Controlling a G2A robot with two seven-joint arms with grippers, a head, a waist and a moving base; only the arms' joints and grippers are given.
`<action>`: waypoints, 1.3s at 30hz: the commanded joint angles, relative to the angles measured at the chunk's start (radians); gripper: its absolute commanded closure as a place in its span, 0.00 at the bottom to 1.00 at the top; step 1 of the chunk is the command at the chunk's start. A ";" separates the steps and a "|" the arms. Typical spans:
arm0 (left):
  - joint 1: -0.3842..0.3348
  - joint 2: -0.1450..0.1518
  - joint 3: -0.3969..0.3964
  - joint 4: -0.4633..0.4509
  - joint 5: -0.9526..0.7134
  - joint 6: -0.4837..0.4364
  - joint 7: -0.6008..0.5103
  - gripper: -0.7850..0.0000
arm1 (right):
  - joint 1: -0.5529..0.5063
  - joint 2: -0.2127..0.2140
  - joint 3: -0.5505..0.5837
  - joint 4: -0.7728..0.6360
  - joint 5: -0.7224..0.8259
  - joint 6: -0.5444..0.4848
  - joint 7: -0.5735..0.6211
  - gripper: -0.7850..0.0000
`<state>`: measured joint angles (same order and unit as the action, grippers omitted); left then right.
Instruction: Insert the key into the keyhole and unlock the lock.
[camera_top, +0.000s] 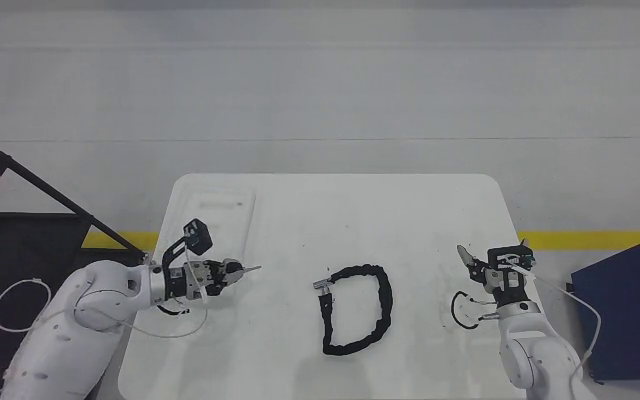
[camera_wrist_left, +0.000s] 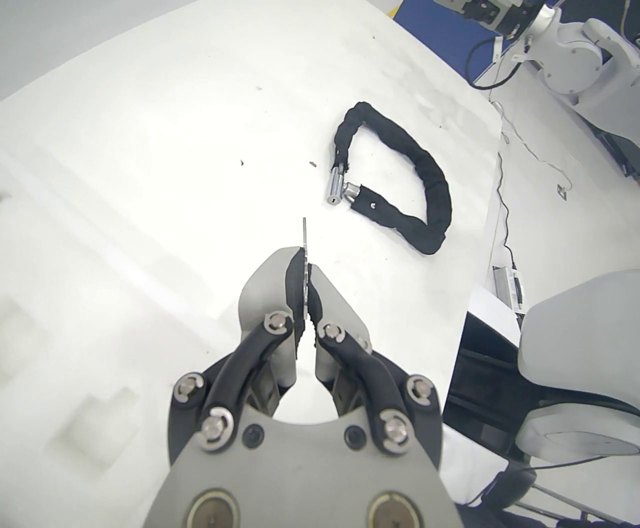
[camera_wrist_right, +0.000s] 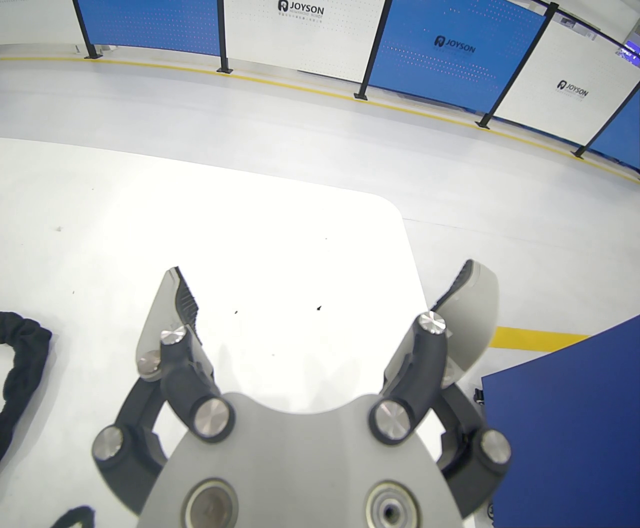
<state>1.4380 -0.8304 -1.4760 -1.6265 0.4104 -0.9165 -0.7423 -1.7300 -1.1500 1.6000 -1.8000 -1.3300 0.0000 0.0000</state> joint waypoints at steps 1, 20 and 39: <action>-0.015 -0.004 0.022 0.037 -0.025 -0.044 0.048 1.00 | 0.000 0.000 0.000 0.000 0.000 0.000 0.000 0.00; -0.029 0.032 0.124 0.007 -0.380 -0.096 -0.047 1.00 | 0.000 0.000 0.000 0.000 0.000 0.000 0.000 0.00; 0.249 0.023 -0.160 -0.046 -0.697 -0.096 0.006 1.00 | -0.001 0.000 0.000 0.003 0.000 -0.003 0.006 0.00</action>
<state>1.6829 -0.8026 -1.6225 -1.6773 -0.2705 -1.0123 -0.7398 -1.7301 -1.1500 1.6000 -1.7994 -1.3300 -0.0004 0.0008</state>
